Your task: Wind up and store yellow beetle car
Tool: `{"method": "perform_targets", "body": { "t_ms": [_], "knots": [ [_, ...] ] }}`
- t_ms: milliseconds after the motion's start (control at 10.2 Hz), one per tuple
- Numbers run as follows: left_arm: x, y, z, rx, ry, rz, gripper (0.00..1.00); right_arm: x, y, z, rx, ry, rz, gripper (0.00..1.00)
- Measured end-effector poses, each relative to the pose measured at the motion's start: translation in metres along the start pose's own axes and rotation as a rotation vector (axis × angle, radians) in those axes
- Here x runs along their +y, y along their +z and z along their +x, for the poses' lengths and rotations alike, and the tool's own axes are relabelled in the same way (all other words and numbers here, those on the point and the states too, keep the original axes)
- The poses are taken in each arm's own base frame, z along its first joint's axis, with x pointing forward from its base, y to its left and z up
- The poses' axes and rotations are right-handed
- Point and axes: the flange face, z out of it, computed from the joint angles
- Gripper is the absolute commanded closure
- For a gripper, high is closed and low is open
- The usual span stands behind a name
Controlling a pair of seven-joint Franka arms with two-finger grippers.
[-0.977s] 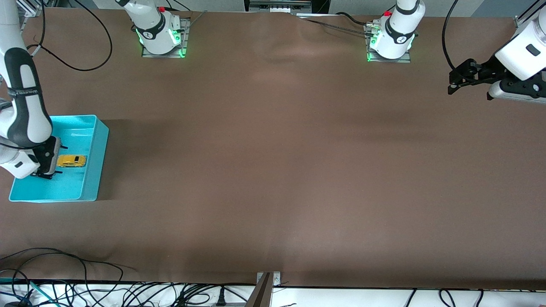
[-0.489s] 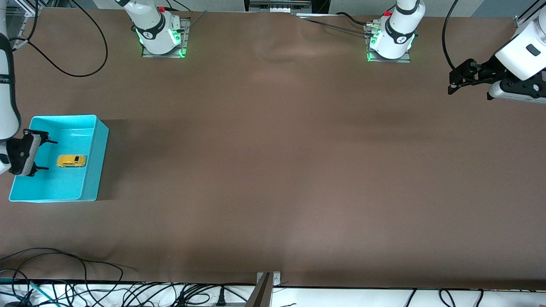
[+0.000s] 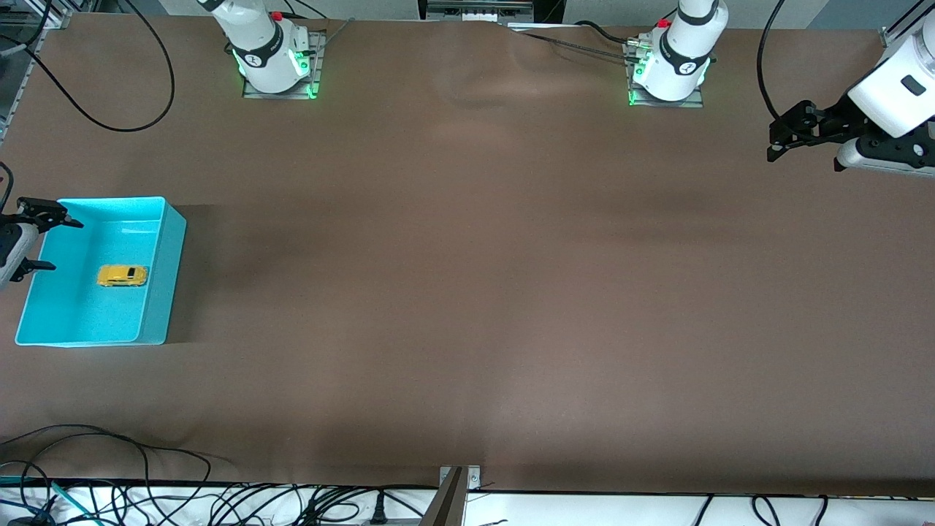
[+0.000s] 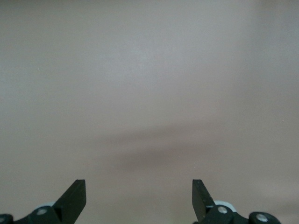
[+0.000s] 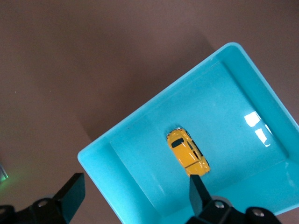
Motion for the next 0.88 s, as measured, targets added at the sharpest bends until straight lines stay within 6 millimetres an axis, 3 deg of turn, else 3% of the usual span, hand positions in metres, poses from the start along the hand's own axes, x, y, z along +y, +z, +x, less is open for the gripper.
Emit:
{"method": "perform_targets", "body": {
  "t_ms": [489,684,880],
  "knots": [
    [0.000,0.000,0.000,0.000,0.000,0.000,0.00,-0.066,-0.038,0.080,-0.029,0.313,0.011,0.01],
    [0.000,0.000,0.000,0.000,0.000,0.000,0.00,-0.084,-0.050,0.095,-0.030,0.414,0.004,0.01],
    [0.000,0.000,0.000,0.000,0.001,0.000,0.00,-0.095,-0.068,0.096,-0.015,0.539,-0.024,0.00]
  ]
}}
